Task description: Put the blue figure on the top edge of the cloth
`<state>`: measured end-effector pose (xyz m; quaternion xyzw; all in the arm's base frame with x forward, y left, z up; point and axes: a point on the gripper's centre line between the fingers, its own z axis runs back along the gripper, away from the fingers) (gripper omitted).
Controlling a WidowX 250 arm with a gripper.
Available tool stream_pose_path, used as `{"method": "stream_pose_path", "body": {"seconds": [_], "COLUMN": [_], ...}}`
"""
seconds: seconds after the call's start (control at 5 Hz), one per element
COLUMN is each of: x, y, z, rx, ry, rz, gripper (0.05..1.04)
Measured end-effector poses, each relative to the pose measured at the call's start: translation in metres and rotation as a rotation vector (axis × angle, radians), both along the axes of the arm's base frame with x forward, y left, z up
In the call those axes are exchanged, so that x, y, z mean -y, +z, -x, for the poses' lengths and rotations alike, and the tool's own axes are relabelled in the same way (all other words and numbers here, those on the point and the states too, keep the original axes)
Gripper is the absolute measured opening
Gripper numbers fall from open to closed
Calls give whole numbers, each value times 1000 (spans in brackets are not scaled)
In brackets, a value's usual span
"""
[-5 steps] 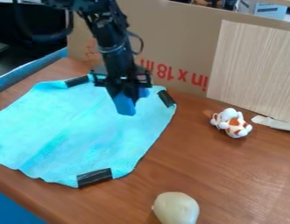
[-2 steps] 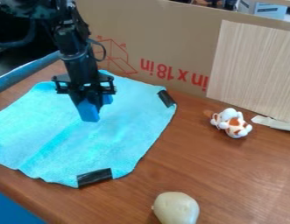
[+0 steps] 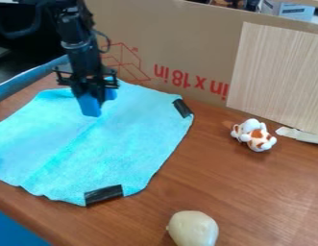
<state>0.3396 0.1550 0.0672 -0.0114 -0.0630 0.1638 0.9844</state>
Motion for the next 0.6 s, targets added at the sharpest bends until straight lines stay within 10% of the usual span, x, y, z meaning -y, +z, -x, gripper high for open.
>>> {"method": "stream_pose_path", "body": {"seconds": [0.6], "x": [-30], "y": [-8], "z": [-19], "rx": [-69], "ry": [-291], "rz": [-72], "gripper": [281]}}
